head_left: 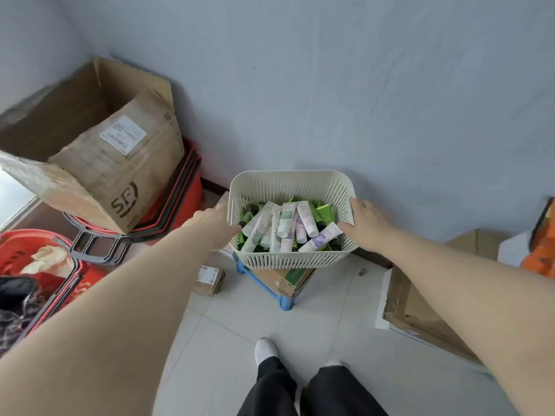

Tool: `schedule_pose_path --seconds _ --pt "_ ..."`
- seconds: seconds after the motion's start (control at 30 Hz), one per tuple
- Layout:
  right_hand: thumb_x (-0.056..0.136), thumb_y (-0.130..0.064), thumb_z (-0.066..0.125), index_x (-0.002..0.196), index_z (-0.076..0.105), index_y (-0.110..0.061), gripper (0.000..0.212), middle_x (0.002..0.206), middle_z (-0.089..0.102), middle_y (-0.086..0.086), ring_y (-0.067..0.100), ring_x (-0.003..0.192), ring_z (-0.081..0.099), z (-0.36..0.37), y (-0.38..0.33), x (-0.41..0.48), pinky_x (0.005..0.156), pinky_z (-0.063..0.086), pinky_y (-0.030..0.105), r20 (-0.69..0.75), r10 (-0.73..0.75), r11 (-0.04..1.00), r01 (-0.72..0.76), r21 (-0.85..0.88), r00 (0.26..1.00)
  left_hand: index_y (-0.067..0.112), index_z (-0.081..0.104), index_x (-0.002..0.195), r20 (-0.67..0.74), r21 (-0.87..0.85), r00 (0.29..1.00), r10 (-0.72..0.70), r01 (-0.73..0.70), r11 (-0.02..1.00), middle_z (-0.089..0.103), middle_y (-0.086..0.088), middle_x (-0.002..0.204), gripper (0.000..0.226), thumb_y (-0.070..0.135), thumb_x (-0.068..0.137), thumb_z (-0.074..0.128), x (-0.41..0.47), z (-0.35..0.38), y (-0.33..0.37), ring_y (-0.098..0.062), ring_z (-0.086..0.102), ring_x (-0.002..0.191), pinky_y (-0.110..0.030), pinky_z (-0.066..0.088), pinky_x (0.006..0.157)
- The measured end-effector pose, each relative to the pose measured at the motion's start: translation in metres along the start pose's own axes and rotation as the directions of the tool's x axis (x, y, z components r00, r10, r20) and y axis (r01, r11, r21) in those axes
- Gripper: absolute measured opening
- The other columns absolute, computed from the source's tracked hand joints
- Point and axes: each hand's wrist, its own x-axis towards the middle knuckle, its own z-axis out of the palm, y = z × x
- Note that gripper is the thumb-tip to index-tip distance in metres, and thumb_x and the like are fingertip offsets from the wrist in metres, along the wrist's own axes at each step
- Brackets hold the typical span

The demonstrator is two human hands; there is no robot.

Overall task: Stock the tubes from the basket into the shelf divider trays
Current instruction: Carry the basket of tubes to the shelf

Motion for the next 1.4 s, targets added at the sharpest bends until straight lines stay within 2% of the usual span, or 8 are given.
schedule_pose_path --seconds 0.23,0.4,0.5,0.7,0.9,1.07,1.3,1.4 --pt "0.09 -0.036 0.056 0.141 0.033 -0.007 0.063 0.142 0.036 0.017 0.034 0.131 0.036 0.03 0.018 0.057 0.103 0.038 0.045 0.14 0.118 0.992 -0.111 -0.057 0.983 0.024 0.024 0.146 0.068 0.058 0.995 -0.076 0.072 0.996 0.061 -0.008 0.113 0.064 0.049 0.092 0.048 0.073 0.024 -0.006 -0.031 0.057 0.099 -0.039 0.046 0.072" --pt "0.087 -0.036 0.06 0.141 0.031 -0.007 0.068 0.142 0.033 0.016 0.034 0.131 0.036 0.047 0.032 0.102 0.102 0.039 0.046 0.139 0.177 0.984 -0.172 -0.046 0.974 0.01 0.028 0.14 0.113 -0.018 0.977 -0.179 0.182 0.983 0.054 -0.012 0.127 0.065 0.041 0.091 0.057 0.11 0.045 0.003 -0.035 0.054 0.113 -0.045 0.048 0.088" --pt "0.084 -0.036 0.064 0.145 0.023 -0.005 0.08 0.14 0.032 0.018 0.037 0.127 0.038 0.057 0.039 0.128 0.101 0.04 0.044 0.128 0.215 0.976 -0.216 -0.005 0.968 0.006 0.023 0.141 0.132 -0.071 0.954 -0.268 0.279 0.958 0.05 -0.015 0.132 0.069 0.034 0.09 0.061 0.135 0.058 0.011 -0.037 0.051 0.119 -0.048 0.046 0.093" --pt "0.088 -0.028 0.063 0.151 -0.005 -0.014 0.094 0.145 0.021 0.02 0.037 0.126 0.038 0.073 0.051 0.157 0.1 0.037 0.041 0.203 0.235 0.934 -0.279 0.223 0.951 0.009 0.026 0.129 0.14 -0.342 0.882 -0.45 0.47 0.814 0.053 -0.019 0.118 0.046 0.017 0.091 0.052 0.172 0.068 0.023 -0.037 0.057 0.098 -0.043 0.046 0.073" --pt "0.085 -0.023 0.063 0.15 -0.012 -0.024 0.099 0.151 0.024 0.013 0.032 0.131 0.038 0.085 0.061 0.154 0.103 0.04 0.051 0.073 0.243 0.889 -0.253 0.382 0.967 0.03 0.018 0.146 0.126 -0.598 0.898 -0.421 0.407 0.69 0.055 -0.009 0.104 0.069 0.018 0.088 0.055 0.173 0.076 0.017 -0.022 0.056 0.074 -0.033 0.046 0.059" --pt "0.087 -0.019 0.06 0.15 -0.005 -0.028 0.091 0.138 0.037 0.017 0.032 0.114 0.052 0.085 0.061 0.154 0.096 0.045 0.052 0.093 0.261 0.862 -0.275 0.426 0.961 0.04 0.016 0.148 0.128 -0.663 0.9 -0.415 0.39 0.639 0.06 -0.008 0.09 0.075 0.016 0.087 0.054 0.17 0.074 0.02 -0.024 0.057 0.076 -0.039 0.051 0.07" --pt "0.088 -0.02 0.059 0.15 0.001 -0.027 0.085 0.128 0.044 0.017 0.034 0.111 0.051 0.069 0.049 0.154 0.092 0.046 0.045 0.079 0.296 0.873 -0.303 0.383 0.952 0.036 0.023 0.148 0.121 -0.727 0.894 -0.431 0.375 0.576 0.055 0.005 0.098 0.072 0.013 0.088 0.058 0.15 0.062 0.015 -0.017 0.055 0.071 -0.034 0.049 0.065" --pt "0.086 -0.022 0.058 0.149 0.004 -0.026 0.083 0.126 0.048 0.016 0.035 0.109 0.053 0.058 0.034 0.147 0.09 0.048 0.045 0.078 0.247 0.909 -0.259 0.326 0.966 0.034 0.02 0.15 0.154 -0.741 0.885 -0.439 0.398 0.541 0.054 0.001 0.117 0.078 0.016 0.087 0.061 0.128 0.059 -0.001 -0.017 0.053 0.068 -0.029 0.045 0.058"
